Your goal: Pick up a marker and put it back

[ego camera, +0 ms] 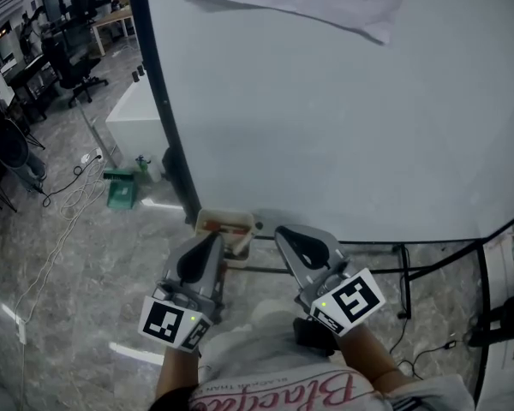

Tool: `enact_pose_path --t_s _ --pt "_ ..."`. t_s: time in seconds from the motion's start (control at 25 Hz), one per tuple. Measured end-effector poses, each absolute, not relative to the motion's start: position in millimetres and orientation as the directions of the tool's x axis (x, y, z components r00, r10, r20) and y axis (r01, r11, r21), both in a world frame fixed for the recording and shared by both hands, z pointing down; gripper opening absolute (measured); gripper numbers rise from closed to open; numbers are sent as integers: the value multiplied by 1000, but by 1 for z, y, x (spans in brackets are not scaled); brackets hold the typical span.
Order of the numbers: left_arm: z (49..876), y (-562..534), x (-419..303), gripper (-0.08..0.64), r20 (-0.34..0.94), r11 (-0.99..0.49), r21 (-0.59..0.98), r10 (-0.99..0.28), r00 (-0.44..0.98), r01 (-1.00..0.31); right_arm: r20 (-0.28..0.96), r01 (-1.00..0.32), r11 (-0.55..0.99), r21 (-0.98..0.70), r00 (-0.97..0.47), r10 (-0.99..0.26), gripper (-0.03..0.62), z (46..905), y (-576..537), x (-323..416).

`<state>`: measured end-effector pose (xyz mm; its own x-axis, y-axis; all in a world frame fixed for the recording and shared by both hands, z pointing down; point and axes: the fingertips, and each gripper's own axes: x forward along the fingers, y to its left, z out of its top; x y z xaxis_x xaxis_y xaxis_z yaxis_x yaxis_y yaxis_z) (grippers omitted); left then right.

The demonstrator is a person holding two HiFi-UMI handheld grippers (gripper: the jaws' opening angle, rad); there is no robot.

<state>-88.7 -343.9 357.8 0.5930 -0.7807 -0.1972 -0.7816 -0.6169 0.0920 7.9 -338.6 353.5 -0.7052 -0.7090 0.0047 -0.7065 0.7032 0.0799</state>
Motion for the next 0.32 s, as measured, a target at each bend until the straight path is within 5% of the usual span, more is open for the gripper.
enact_pose_path --t_s 0.32 --pt "356 -343 -85 -1 -180 -632 104 -771 611 -768 15 -695 716 64 -716 -697 0 347 -334 5"
